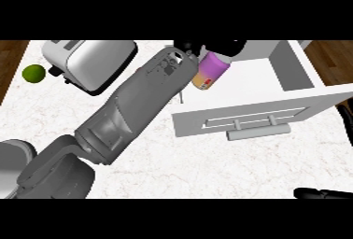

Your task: Pick up the can, place it into the drawer and close the drawer

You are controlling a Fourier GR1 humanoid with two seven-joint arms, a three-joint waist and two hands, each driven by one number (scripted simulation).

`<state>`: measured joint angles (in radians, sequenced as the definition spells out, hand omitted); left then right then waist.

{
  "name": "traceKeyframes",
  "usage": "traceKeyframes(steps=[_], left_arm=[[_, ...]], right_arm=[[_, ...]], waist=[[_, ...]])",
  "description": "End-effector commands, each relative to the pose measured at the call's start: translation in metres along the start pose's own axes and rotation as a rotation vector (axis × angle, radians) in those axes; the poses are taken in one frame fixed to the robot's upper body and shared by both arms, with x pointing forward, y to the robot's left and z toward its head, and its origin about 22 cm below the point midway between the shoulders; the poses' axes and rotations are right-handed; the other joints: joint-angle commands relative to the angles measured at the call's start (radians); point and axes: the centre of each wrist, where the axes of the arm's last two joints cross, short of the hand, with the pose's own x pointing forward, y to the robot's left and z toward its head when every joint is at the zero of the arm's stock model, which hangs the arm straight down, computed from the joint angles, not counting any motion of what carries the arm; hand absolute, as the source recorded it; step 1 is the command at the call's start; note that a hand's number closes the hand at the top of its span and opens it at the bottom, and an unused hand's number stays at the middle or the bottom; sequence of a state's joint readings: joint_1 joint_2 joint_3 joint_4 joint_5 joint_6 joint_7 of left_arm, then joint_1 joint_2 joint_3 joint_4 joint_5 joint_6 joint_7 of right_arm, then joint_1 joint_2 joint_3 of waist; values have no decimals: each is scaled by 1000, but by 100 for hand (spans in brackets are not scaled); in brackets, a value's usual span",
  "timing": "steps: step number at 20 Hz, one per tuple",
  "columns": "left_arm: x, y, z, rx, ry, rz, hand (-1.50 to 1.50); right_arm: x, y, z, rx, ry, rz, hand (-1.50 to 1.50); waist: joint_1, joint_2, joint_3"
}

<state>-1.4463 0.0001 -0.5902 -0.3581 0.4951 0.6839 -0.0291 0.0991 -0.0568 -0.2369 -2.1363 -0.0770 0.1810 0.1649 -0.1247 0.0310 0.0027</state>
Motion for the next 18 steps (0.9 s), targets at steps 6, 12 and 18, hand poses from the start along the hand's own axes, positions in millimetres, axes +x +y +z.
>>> traceKeyframes(steps=[6,12,18], left_arm=[[-2,-3,3,69,-3,3,-150],[-20,-2,7,93,20,26,-150],[-4,-4,5,93,41,91,-150]], right_arm=[[-8,3,-2,23,0,-15,-150],[7,3,6,9,-66,70,-150],[20,2,3,59,-149,273,-150]], waist=[[-15,2,1],[-12,0,0],[5,-3,-1]])
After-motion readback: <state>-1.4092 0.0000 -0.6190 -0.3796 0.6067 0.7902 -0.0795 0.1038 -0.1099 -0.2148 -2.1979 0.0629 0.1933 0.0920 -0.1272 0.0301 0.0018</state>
